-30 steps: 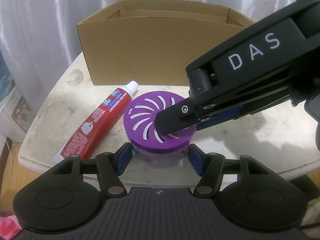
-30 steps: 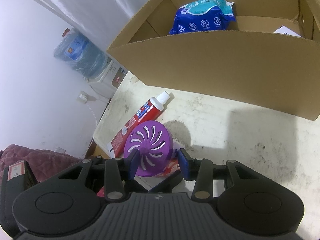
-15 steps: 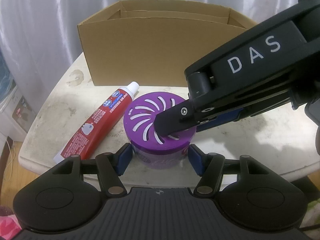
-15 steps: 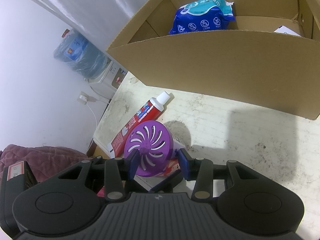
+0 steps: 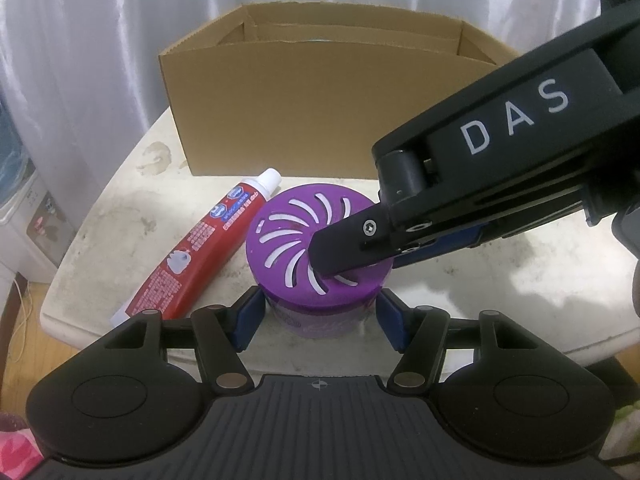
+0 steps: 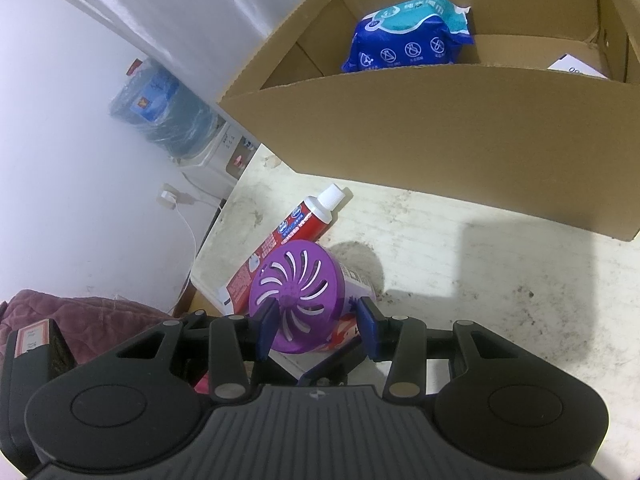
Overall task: Organize objects
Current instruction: 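Hold the purple jar with both grippers and lift it off the table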
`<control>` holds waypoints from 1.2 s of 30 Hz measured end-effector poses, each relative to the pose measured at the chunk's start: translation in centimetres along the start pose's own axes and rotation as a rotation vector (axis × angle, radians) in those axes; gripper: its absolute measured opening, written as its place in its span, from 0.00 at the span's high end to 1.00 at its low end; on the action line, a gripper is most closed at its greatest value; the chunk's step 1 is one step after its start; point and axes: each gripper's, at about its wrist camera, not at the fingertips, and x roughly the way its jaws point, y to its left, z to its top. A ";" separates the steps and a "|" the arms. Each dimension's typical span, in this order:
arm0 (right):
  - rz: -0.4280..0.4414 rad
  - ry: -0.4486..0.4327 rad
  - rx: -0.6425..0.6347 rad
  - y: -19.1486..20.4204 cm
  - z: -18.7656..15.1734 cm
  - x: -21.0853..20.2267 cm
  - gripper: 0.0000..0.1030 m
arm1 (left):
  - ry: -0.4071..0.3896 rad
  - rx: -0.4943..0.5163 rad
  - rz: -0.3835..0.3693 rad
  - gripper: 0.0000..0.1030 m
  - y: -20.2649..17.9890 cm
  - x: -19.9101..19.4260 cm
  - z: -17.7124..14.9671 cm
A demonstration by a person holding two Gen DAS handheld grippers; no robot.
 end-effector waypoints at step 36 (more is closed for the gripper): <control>0.007 -0.022 -0.002 0.3 -0.1 -0.9 0.55 | -0.019 0.003 0.001 0.41 0.1 -0.2 0.2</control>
